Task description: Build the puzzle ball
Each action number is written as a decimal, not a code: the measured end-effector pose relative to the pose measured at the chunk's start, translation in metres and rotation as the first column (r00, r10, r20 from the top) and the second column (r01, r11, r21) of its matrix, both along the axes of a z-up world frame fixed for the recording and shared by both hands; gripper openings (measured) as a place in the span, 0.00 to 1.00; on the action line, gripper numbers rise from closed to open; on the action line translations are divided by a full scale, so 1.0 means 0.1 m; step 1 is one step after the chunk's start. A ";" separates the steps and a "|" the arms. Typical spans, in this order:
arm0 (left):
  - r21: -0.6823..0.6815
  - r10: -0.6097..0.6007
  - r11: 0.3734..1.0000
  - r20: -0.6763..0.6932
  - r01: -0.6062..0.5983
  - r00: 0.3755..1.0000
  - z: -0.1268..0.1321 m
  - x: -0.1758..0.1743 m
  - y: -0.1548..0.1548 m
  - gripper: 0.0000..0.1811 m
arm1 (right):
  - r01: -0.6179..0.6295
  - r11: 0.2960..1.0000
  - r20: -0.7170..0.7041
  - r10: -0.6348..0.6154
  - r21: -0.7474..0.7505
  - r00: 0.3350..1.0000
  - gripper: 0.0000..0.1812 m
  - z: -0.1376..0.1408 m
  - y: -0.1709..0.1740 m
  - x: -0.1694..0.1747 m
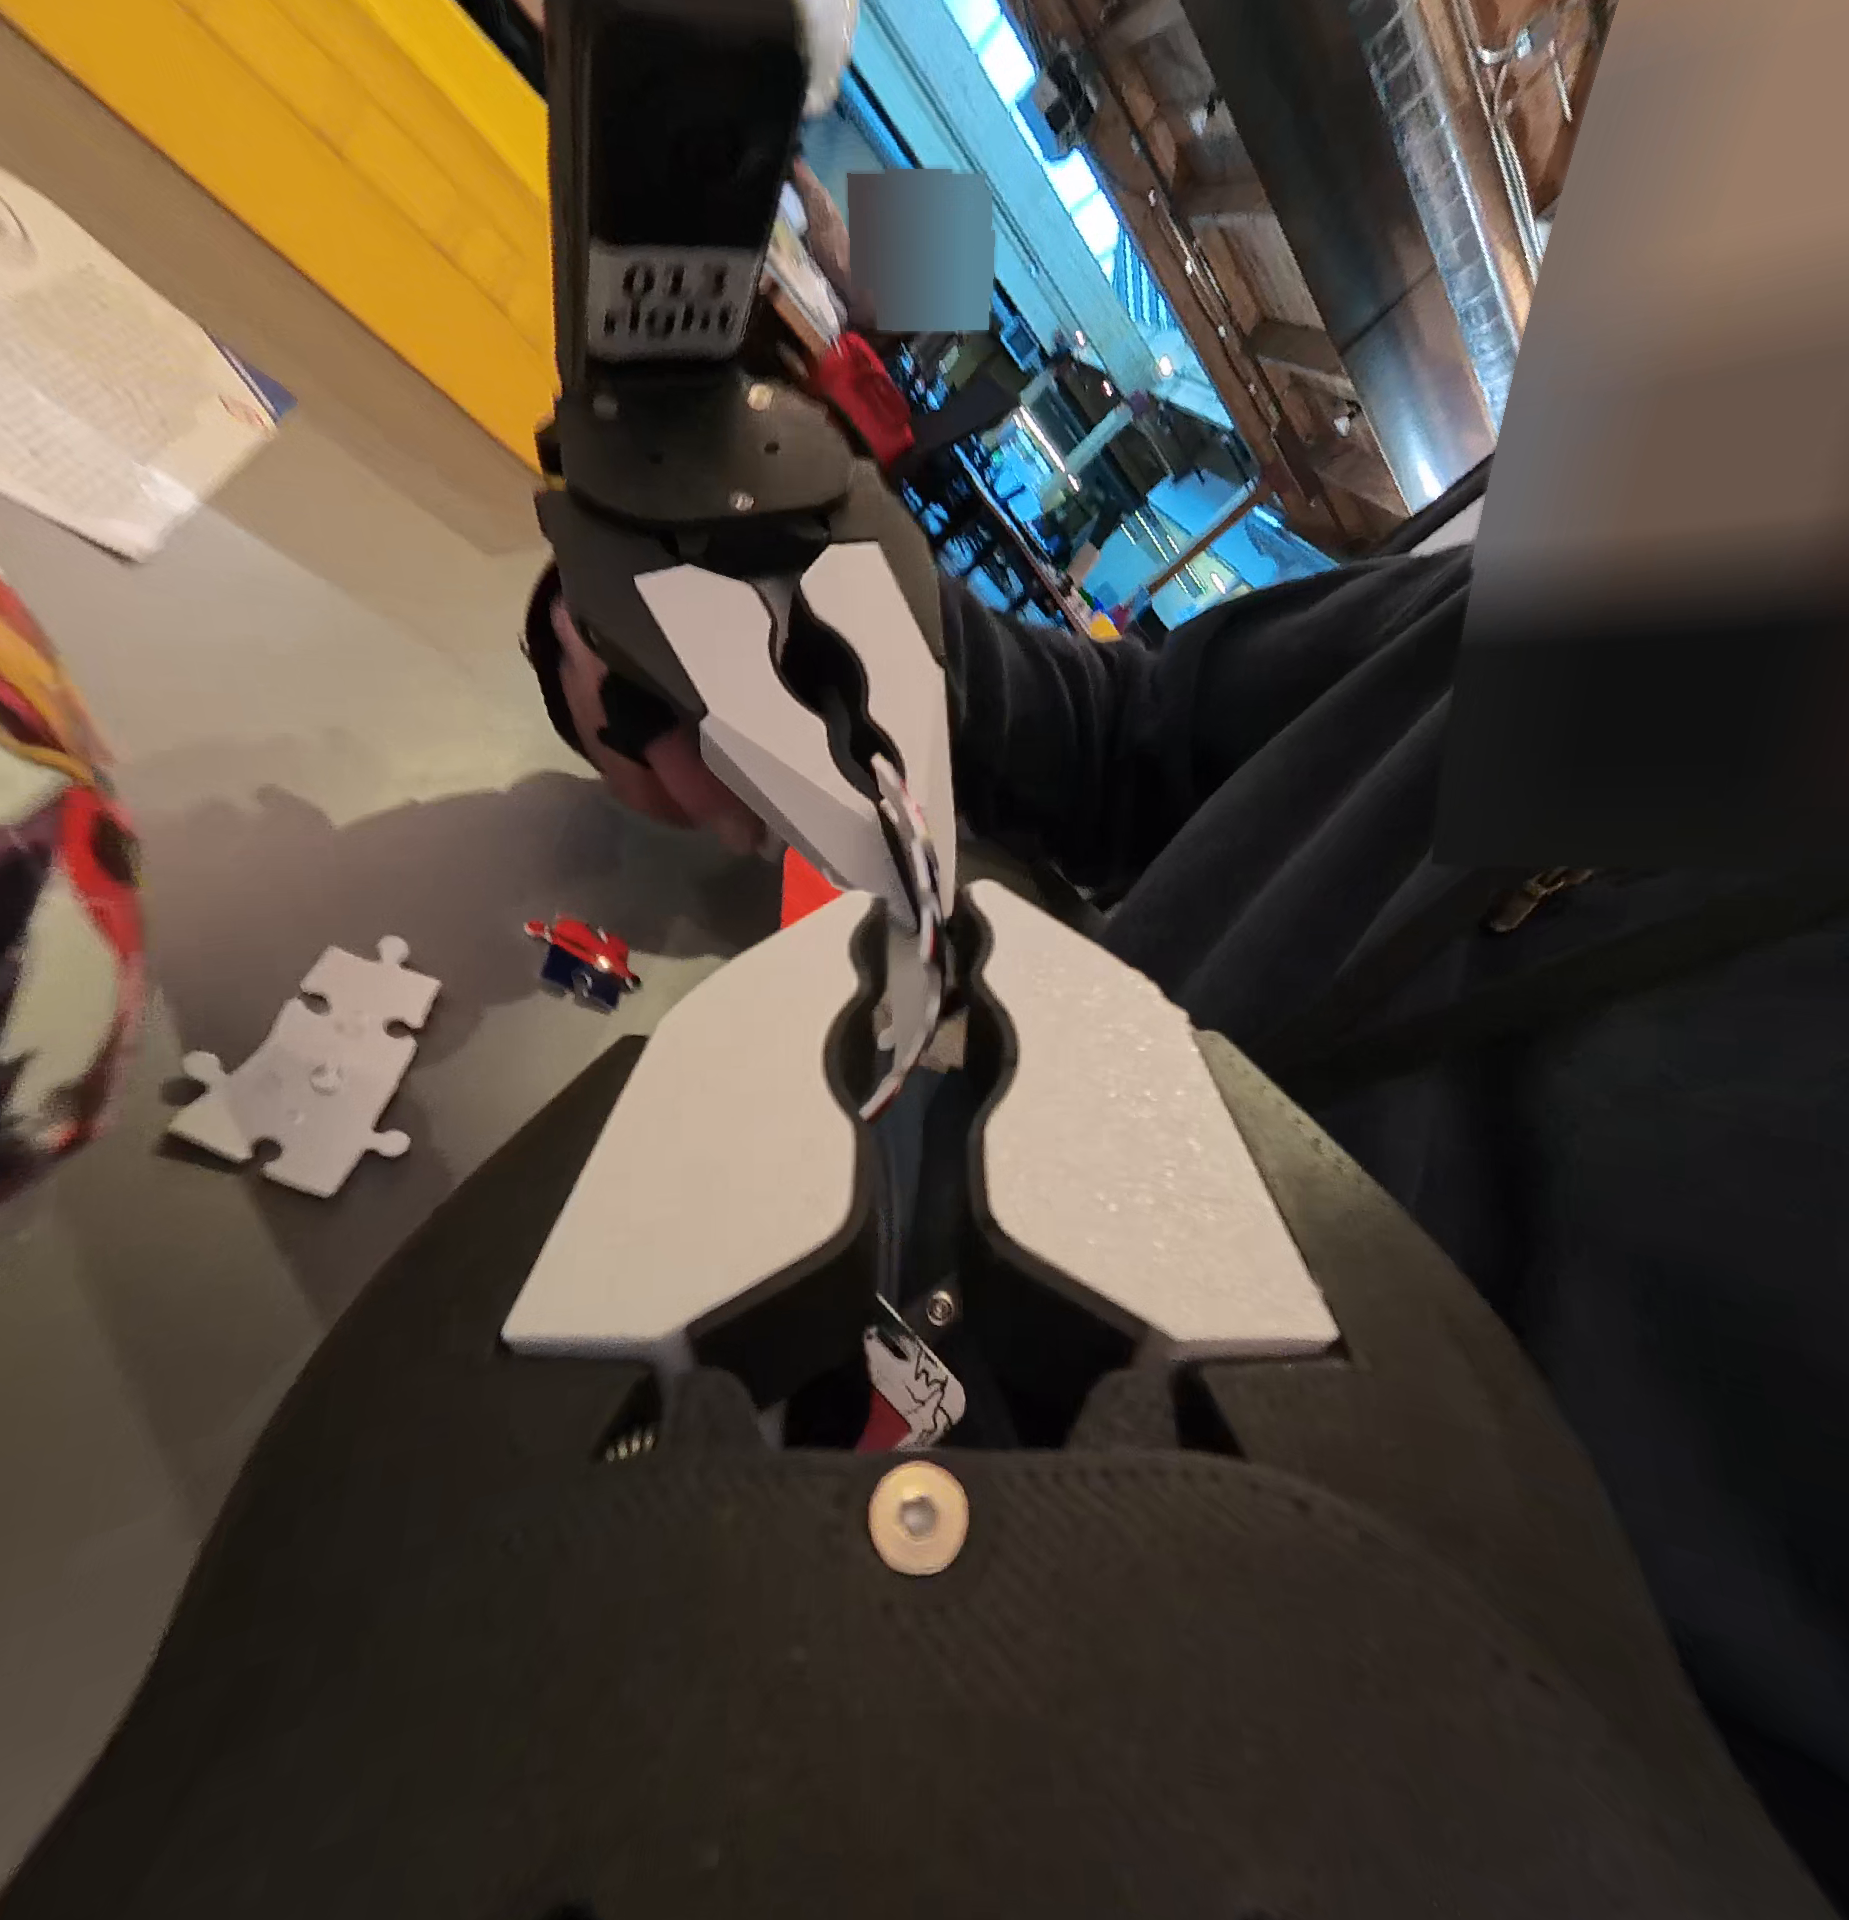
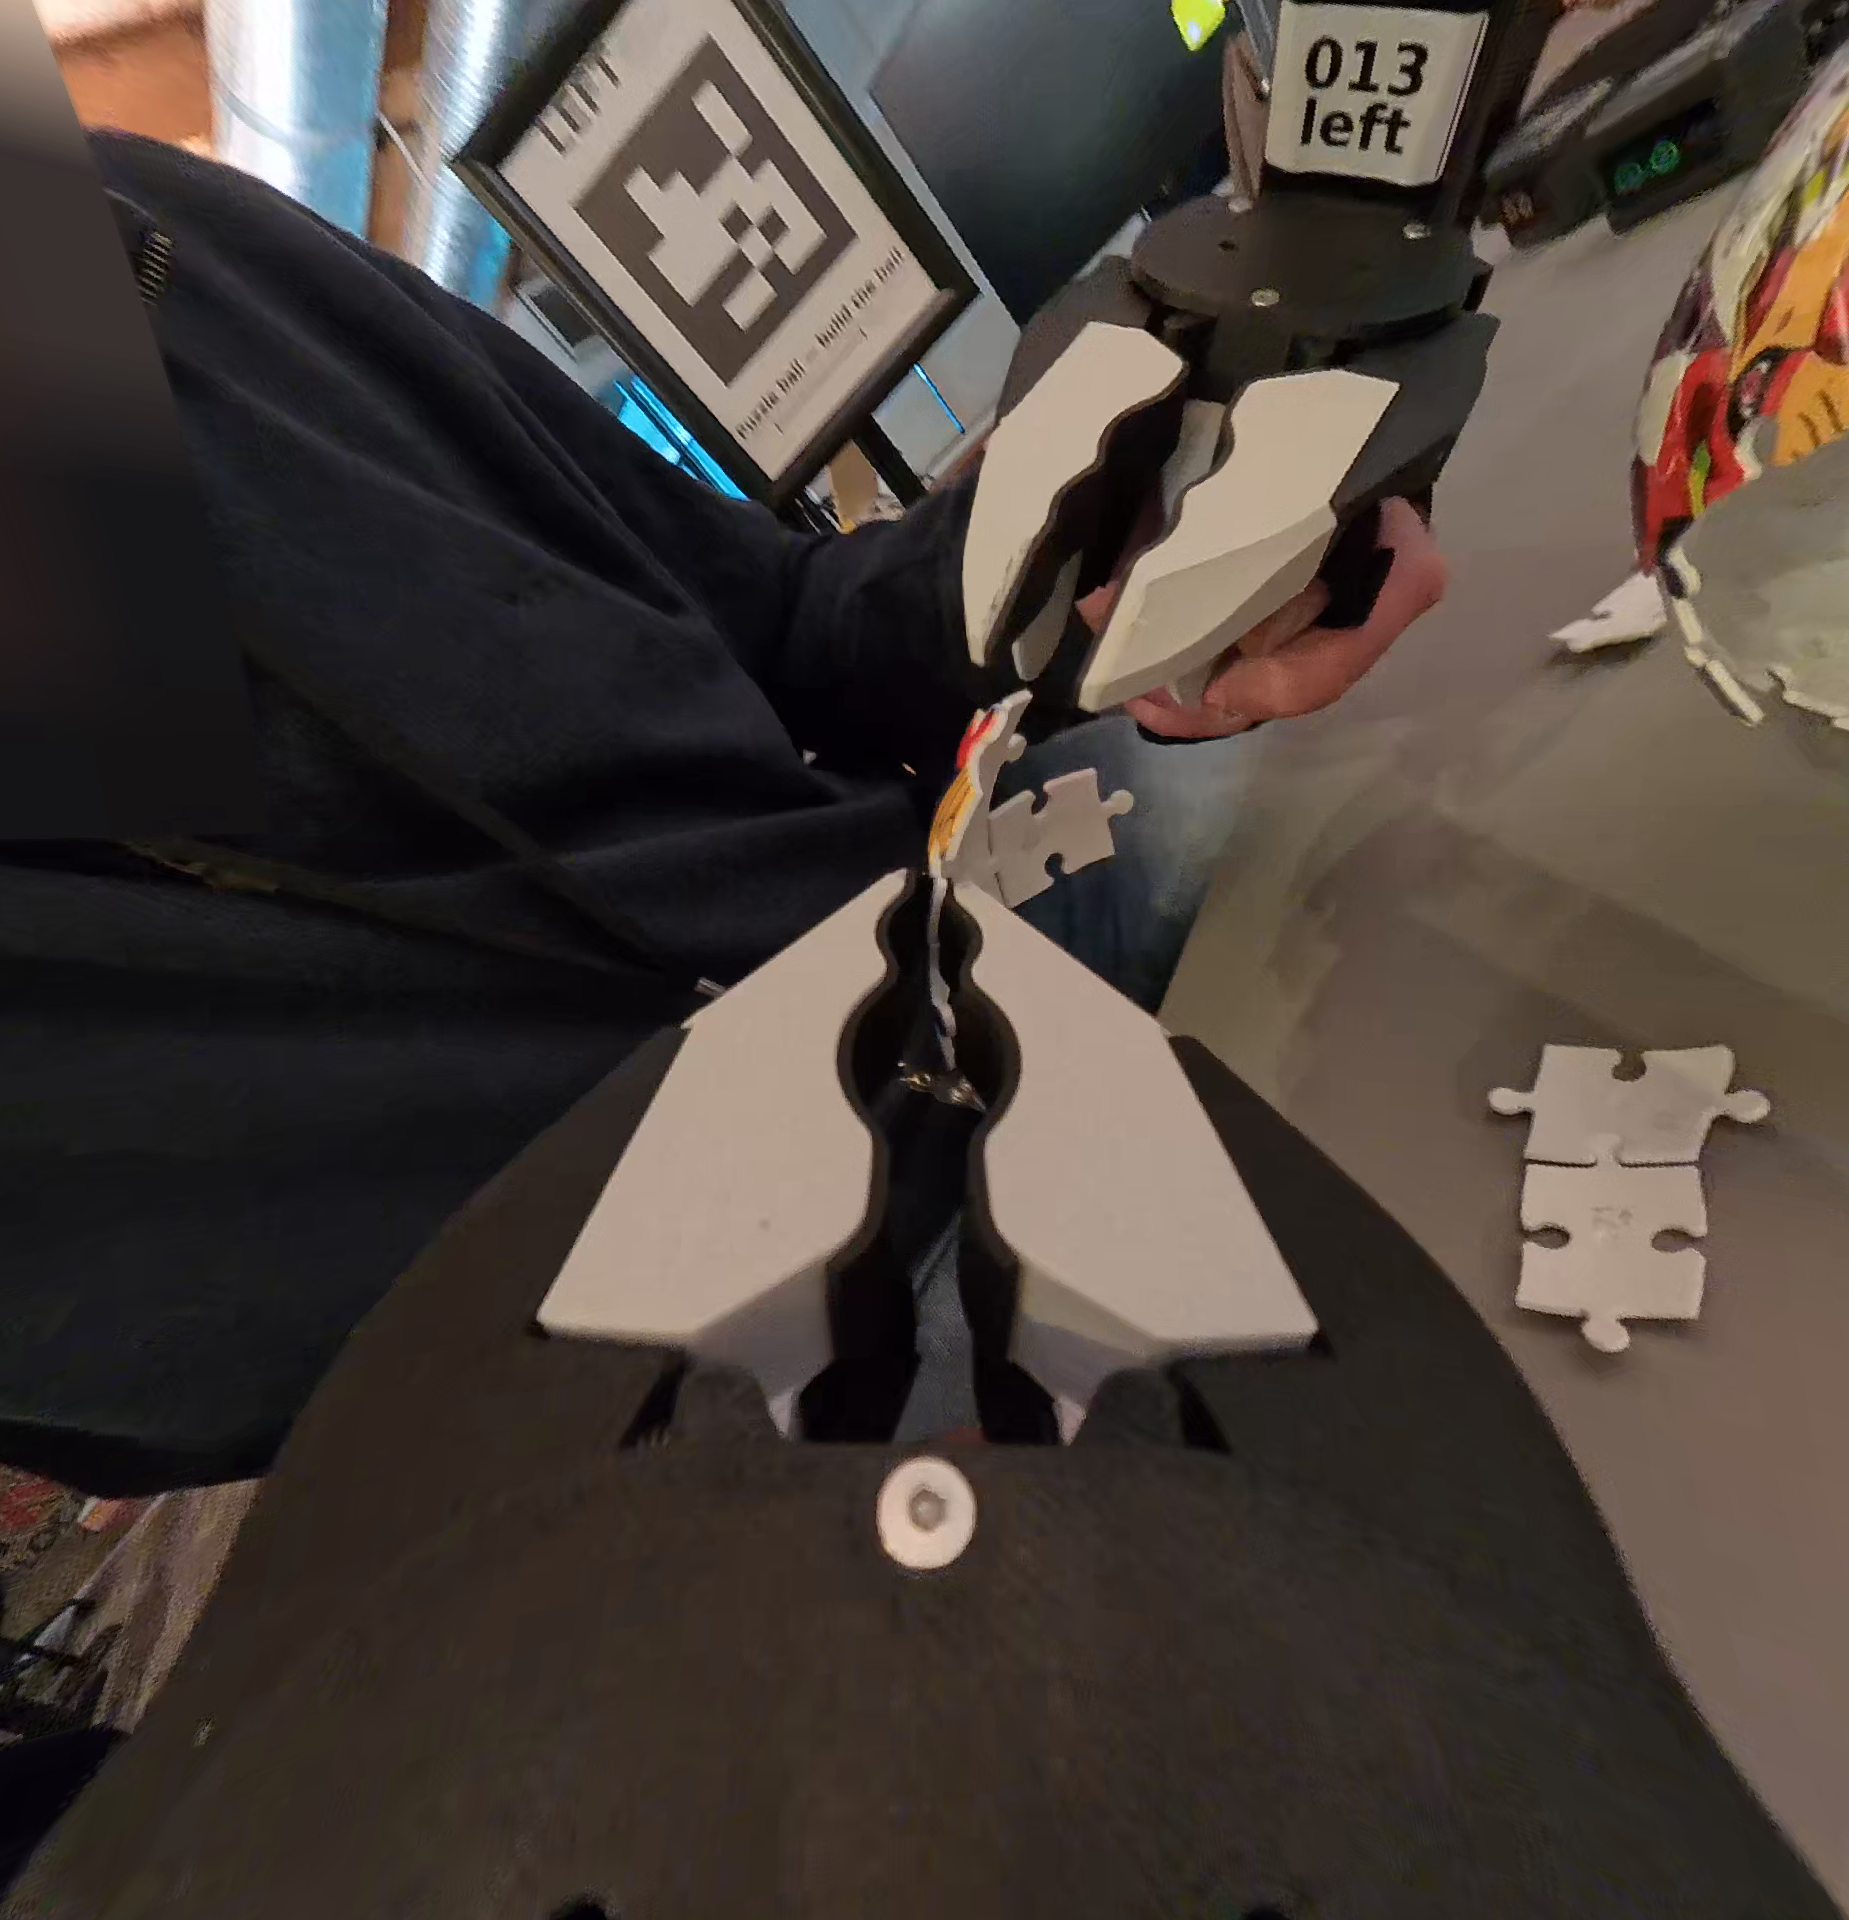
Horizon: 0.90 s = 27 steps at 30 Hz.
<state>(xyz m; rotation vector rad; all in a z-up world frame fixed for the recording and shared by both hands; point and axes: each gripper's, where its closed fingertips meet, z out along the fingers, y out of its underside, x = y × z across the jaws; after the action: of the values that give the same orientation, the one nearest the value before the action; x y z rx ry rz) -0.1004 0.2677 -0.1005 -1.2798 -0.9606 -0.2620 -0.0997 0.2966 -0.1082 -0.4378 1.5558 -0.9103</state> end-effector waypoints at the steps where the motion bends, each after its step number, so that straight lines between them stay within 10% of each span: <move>1: 0.000 0.022 1.000 -0.013 -0.022 1.000 0.03 0.00 -0.04 0.08 | -0.001 1.000 0.033 0.001 -0.009 0.999 0.00 0.04 0.01 -0.03; 15: 0.050 0.110 0.993 -0.149 -0.103 0.983 0.26 0.02 0.10 0.31 | 0.134 0.976 0.370 -0.061 -0.173 0.927 0.00 0.57 0.00 -0.29; 27: 0.272 0.350 0.917 -0.206 -0.290 0.914 0.49 -0.22 0.12 0.09 | 0.306 0.927 0.440 -0.186 -0.218 0.879 0.00 0.62 -0.11 -0.40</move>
<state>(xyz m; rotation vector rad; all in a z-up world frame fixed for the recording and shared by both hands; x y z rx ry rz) -0.1223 0.2793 -0.0511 -0.8921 -0.8769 0.0454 -0.1402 0.2857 -0.0466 -0.2224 1.1085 -1.3422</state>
